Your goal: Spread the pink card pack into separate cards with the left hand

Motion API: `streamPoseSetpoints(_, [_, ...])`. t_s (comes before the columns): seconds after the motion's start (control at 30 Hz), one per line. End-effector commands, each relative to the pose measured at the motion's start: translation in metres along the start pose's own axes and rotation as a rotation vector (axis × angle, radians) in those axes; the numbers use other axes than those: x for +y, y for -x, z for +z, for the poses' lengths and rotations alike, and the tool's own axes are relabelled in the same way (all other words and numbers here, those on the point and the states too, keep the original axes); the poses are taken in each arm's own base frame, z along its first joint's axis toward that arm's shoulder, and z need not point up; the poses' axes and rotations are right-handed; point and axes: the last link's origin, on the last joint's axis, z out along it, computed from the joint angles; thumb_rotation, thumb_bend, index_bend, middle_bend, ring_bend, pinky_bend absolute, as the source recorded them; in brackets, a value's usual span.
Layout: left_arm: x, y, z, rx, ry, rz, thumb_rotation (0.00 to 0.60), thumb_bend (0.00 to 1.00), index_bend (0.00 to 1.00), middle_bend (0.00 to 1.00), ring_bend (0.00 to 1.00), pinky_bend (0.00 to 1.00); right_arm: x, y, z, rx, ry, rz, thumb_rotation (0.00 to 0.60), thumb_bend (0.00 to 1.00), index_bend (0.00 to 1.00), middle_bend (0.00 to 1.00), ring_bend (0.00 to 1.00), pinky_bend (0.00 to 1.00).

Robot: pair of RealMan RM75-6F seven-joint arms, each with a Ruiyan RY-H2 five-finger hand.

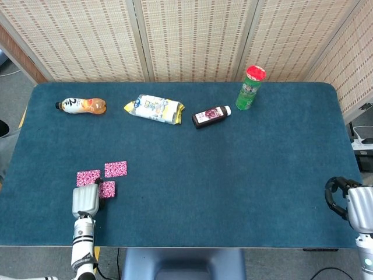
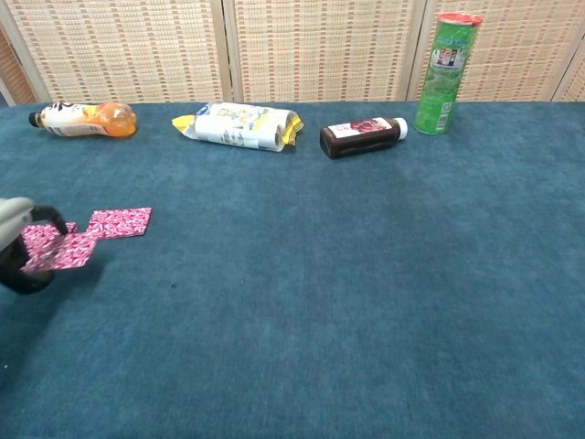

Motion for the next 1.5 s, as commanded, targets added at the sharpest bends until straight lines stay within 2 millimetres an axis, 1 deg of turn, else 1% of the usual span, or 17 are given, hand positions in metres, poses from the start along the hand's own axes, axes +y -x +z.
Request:
streamPoseSetpoints(0.03, [-0.008,0.004,-0.014,0.009,-0.003,0.004,0.600,0.39,0.56,1.00,1.00,1.00,-0.001,0.000,-0.001,-0.002,-0.003,0.000,0.600,0.59,0.76,0.62,0.70,0.96])
streamPoseSetpoints(0.23, [-0.015,0.013,-0.022,-0.009,-0.021,-0.010,0.600,0.39,0.55,1.00,1.00,1.00,0.000,0.000,0.000,0.002,0.000,0.000,0.600,0.59,0.76,0.62,0.70,0.96])
streamPoseSetpoints(0.43, [-0.016,0.021,-0.023,-0.027,-0.041,-0.010,0.600,0.39,0.50,1.00,1.00,1.00,0.000,0.000,0.000,0.006,0.000,0.008,0.600,0.59,0.76,0.62,0.70,0.96])
streamPoseSetpoints(0.53, [-0.017,0.024,-0.022,-0.033,-0.044,-0.004,0.600,0.39,0.42,1.00,1.00,1.00,0.000,-0.001,0.000,0.009,-0.001,0.013,0.600,0.59,0.76,0.62,0.70,0.96])
streamPoseSetpoints(0.7, [-0.019,0.024,-0.022,-0.027,-0.051,0.001,0.600,0.39,0.24,1.00,1.00,1.00,0.000,-0.001,0.000,0.012,-0.001,0.015,0.600,0.59,0.76,0.62,0.70,0.96])
streamPoseSetpoints(0.9, [-0.020,0.023,-0.022,-0.035,-0.049,0.010,0.600,0.37,0.13,1.00,1.00,1.00,0.000,-0.001,0.000,0.012,-0.003,0.017,0.600,0.59,0.75,0.62,0.70,0.96])
streamPoseSetpoints(1.07, [-0.023,0.018,-0.025,-0.044,-0.039,0.001,0.600,0.35,0.11,1.00,1.00,1.00,0.000,-0.001,0.000,0.013,-0.003,0.019,0.600,0.59,0.76,0.62,0.70,0.96])
streamPoseSetpoints(1.13, [-0.027,0.007,-0.026,-0.032,-0.024,-0.032,0.600,0.35,0.13,1.00,1.00,1.00,0.000,-0.001,0.000,0.013,-0.004,0.019,0.600,0.59,0.76,0.62,0.70,0.96])
streamPoseSetpoints(1.2, [-0.035,-0.010,-0.028,0.009,0.001,-0.066,0.600,0.35,0.19,0.99,1.00,1.00,0.000,-0.001,0.000,0.012,-0.003,0.020,0.600,0.59,0.76,0.62,0.70,0.96])
streamPoseSetpoints(1.23, [-0.043,-0.023,-0.030,0.041,0.035,-0.081,0.600,0.35,0.21,0.98,1.00,1.00,0.001,-0.002,0.000,0.011,-0.002,0.021,0.600,0.59,0.76,0.62,0.70,0.96])
streamPoseSetpoints(1.27, [-0.051,-0.033,-0.031,0.062,0.058,-0.097,0.600,0.35,0.24,0.93,1.00,1.00,0.001,-0.002,0.000,0.011,-0.002,0.021,0.600,0.59,0.76,0.62,0.70,0.96])
streamPoseSetpoints(1.3, [-0.060,-0.042,-0.033,0.080,0.075,-0.122,0.600,0.35,0.25,0.87,0.99,0.99,0.001,-0.002,0.000,0.011,-0.001,0.021,0.600,0.59,0.76,0.62,0.70,0.96])
streamPoseSetpoints(1.33, [-0.073,-0.053,-0.034,0.107,0.105,-0.155,0.600,0.36,0.27,0.80,0.95,0.95,0.001,-0.002,0.001,0.011,0.000,0.021,0.600,0.59,0.76,0.62,0.70,0.96])
streamPoseSetpoints(1.37, [-0.084,-0.060,-0.035,0.127,0.127,-0.176,0.600,0.38,0.29,0.74,0.89,0.89,0.001,-0.002,0.001,0.011,0.000,0.021,0.600,0.59,0.76,0.62,0.70,0.96])
streamPoseSetpoints(1.4, [-0.096,-0.065,-0.036,0.139,0.139,-0.192,0.600,0.40,0.30,0.65,0.79,0.80,0.000,-0.001,0.002,0.011,-0.001,0.022,0.600,0.59,0.76,0.62,0.70,0.96])
streamPoseSetpoints(1.43, [-0.112,-0.069,-0.037,0.144,0.152,-0.203,0.600,0.42,0.31,0.59,0.71,0.73,0.000,0.000,0.002,0.009,-0.001,0.020,0.600,0.59,0.76,0.62,0.70,0.96])
streamPoseSetpoints(1.5, [-0.136,-0.073,-0.039,0.154,0.157,-0.193,0.600,0.44,0.30,0.42,0.51,0.55,-0.001,0.002,0.002,0.003,-0.003,0.015,0.600,0.59,0.76,0.62,0.70,0.96])
